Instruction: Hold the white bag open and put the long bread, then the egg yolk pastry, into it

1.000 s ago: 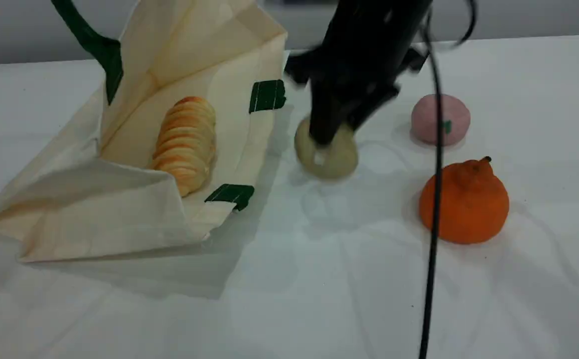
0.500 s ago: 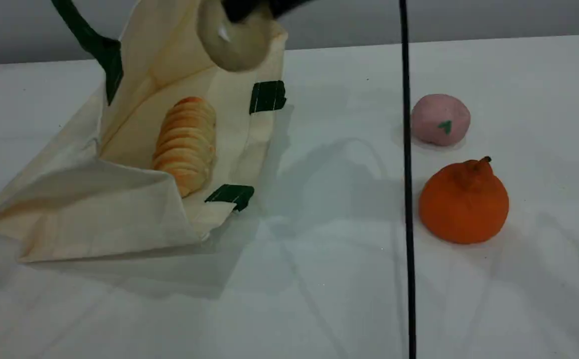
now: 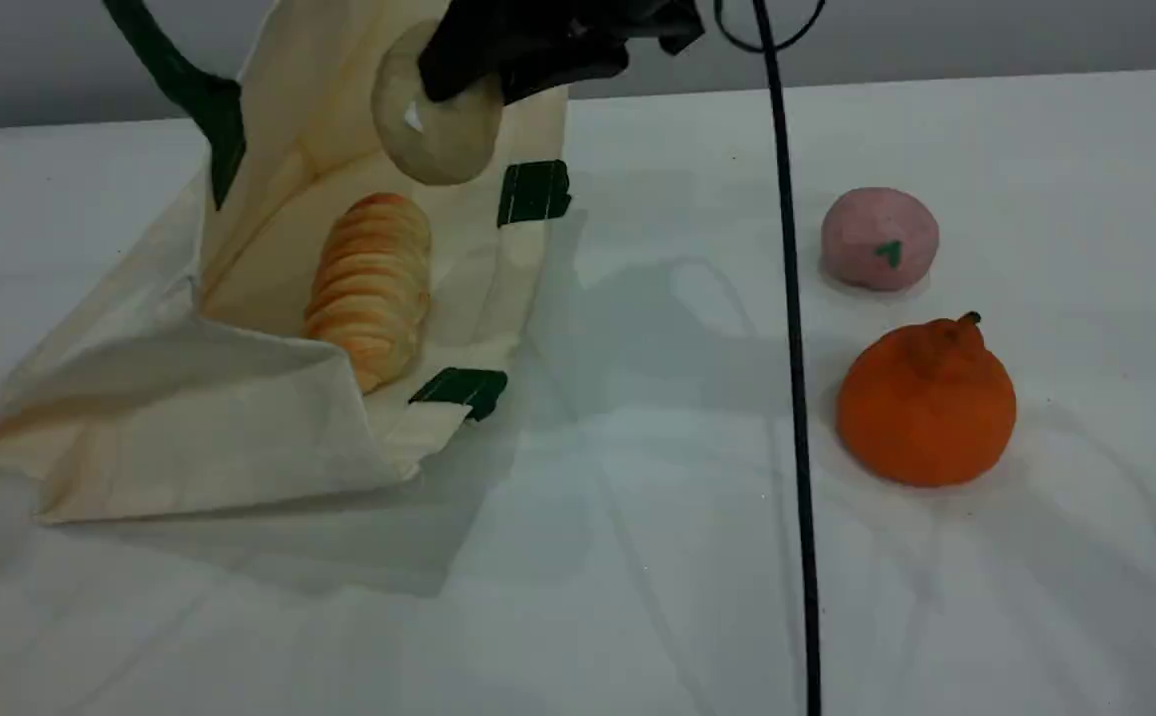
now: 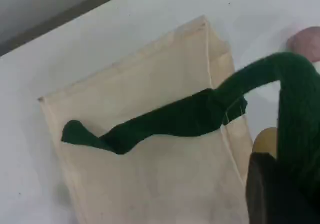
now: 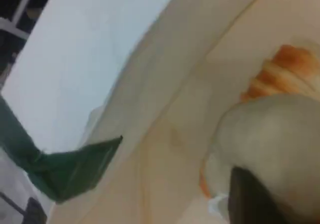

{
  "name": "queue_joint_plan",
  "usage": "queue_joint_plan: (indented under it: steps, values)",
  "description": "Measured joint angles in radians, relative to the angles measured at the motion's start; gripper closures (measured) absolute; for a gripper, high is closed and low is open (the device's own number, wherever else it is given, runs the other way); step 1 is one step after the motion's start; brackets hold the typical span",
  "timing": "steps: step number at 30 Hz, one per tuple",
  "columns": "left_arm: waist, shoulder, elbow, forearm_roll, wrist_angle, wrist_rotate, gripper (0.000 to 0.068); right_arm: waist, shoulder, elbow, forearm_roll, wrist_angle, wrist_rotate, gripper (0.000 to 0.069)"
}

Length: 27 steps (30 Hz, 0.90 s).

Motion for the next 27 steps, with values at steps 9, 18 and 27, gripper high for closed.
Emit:
queue_joint_plan:
  steps: [9,18,27]
  values:
    - [0.000,0.000,0.000,-0.002,0.000,0.161,0.0608,0.000,0.005,0.000,0.011,0.005,-0.032,0.0510]
    - [-0.011,0.000,0.000,-0.035,0.000,0.197,0.0608,0.000,0.005,0.000,-0.016,0.006,-0.032,0.0510]
    - [-0.060,-0.012,0.000,-0.014,0.000,0.236,0.0608,0.000,0.005,0.000,-0.039,0.001,-0.032,0.0510]
